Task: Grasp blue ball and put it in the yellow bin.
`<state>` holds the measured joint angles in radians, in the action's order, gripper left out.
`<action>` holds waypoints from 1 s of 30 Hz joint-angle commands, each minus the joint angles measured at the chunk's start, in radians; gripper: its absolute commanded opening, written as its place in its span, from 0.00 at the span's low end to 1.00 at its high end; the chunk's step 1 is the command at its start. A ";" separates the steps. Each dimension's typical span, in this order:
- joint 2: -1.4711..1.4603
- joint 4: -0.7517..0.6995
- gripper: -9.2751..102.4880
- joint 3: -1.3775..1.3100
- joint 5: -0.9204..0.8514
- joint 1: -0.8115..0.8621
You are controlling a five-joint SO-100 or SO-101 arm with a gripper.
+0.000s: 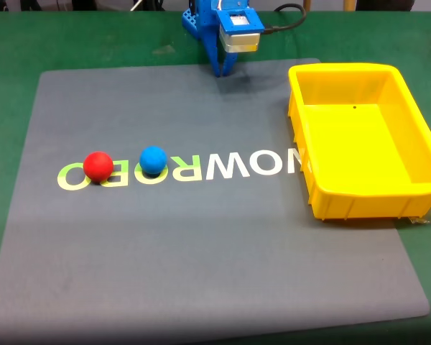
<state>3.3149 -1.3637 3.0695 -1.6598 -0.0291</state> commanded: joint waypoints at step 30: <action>-0.086 0.199 0.37 -0.273 -0.199 0.264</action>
<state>3.2873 -1.2103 2.9161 -1.8561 0.2040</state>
